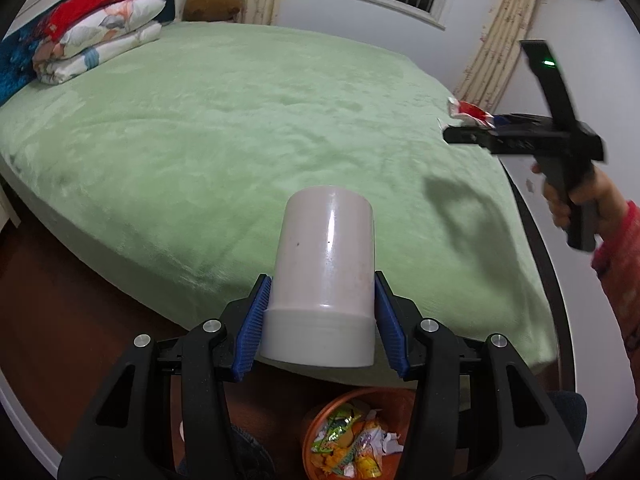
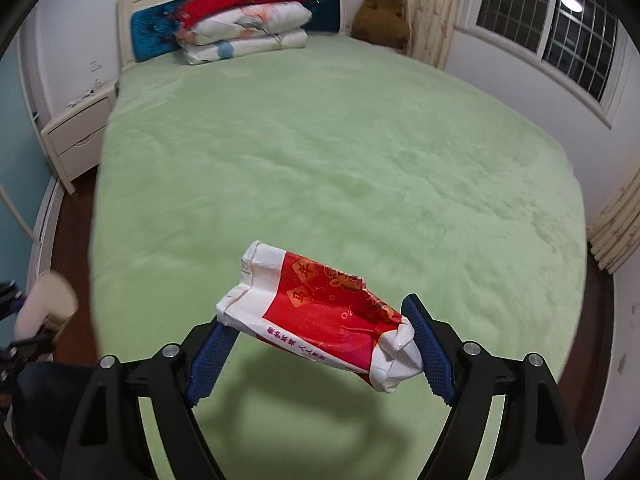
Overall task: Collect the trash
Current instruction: 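Grasp the red-white tissue pack with the right gripper while the left gripper holds the cylinder, then carry cylinder and tissue pack over the bucket and open both grippers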
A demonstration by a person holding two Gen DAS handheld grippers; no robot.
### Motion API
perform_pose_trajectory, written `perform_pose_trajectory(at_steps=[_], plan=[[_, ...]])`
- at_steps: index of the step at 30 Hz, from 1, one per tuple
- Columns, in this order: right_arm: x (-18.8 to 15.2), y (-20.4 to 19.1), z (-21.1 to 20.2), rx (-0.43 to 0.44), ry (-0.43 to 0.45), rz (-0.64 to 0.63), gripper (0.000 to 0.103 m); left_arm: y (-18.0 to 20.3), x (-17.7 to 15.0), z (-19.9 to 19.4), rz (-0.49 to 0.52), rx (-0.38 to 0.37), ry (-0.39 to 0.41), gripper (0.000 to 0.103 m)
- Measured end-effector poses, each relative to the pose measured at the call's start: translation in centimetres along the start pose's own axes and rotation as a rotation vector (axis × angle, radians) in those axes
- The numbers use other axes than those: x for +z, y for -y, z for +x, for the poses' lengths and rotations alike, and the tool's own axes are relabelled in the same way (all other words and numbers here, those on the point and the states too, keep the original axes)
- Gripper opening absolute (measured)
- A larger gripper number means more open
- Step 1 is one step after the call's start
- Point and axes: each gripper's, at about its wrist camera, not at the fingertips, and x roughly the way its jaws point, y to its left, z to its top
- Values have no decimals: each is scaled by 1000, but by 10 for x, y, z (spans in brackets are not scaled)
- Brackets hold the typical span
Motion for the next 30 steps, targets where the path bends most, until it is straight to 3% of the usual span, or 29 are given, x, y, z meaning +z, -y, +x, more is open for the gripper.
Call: perform_pose_trajectory(at_steps=[6, 16, 23, 30], plan=[[-72, -63, -78, 47, 44, 22, 80, 21, -26, -22, 41, -14, -14, 50], [-202, -120, -134, 97, 22, 148, 80, 53, -99, -29, 115, -27, -129, 50], [-272, -140, -120, 84, -43, 262, 80, 59, -156, 7, 99, -33, -284, 50], [-321, -153, -66, 100, -196, 376, 80, 49, -194, 67, 32, -12, -458, 50]])
